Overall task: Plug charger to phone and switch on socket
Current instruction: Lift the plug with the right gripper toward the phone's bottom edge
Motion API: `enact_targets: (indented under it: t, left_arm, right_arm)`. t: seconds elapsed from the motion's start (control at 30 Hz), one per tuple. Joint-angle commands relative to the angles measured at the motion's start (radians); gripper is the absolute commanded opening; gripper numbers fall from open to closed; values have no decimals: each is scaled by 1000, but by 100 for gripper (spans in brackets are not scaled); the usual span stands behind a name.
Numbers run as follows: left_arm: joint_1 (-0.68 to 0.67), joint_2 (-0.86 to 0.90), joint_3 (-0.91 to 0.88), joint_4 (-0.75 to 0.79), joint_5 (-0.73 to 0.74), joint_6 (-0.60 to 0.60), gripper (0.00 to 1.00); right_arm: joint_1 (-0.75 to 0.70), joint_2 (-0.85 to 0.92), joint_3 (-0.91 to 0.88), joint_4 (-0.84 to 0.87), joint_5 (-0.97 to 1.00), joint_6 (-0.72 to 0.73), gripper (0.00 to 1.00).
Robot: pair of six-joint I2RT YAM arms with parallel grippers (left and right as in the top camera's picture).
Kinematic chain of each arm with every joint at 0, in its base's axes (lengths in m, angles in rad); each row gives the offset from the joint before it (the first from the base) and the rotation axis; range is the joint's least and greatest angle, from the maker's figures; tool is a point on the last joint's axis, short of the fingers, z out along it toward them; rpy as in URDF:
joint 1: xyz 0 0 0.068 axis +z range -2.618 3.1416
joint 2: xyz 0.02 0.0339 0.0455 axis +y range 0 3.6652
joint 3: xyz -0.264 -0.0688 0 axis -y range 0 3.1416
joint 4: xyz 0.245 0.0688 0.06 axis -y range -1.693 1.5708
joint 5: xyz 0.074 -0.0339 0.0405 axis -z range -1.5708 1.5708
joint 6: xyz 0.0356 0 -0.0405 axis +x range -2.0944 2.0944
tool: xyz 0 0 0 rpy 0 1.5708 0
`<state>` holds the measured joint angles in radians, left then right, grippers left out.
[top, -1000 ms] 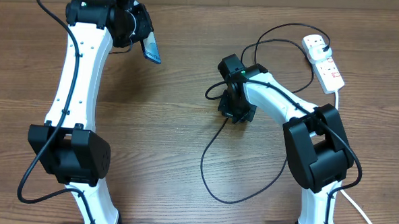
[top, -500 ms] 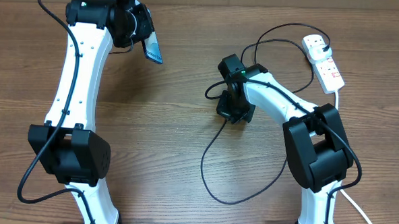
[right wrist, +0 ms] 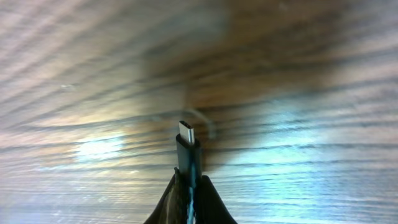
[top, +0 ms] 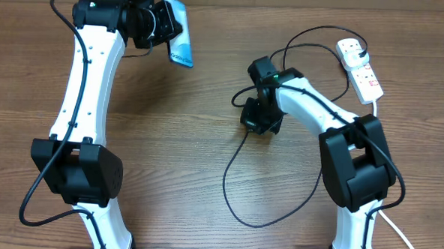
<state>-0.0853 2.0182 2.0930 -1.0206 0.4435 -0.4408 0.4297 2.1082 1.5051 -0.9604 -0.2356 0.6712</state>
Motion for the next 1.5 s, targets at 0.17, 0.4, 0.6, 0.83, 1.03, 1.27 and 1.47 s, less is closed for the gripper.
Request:
enact_targets:
  t: [0.17,0.4,0.6,0.83,1.03,1.27,1.47]
  left_arm:
    - [73,6,4,126,549,13,4]
    - [122,6,4,174,778,-70,4]
    - [110,6,4,245,903,-145,4]
    - [94,6,4,274,909,-169,4]
    - [89,6,4,274,873,-189,4]
    - [73,6,4,275,853,-214,4]
    - [55,6,4,274,805,-223,4]
  right_arm:
    - [-81,-245,49,0,-490,-272,4]
    - [-108,-372,49,23,-943,-491,4]
    - [-85,-386,48,69,-1025,-497,4]
    - [-65,-386,48,161,-1075,-447,4]
    - [-63,-386,48,371,-1070,-265,4]
    - [-62,-386,48,395,-932,-195,4]
    - [-31,-386,48,451,-929,-153,4]
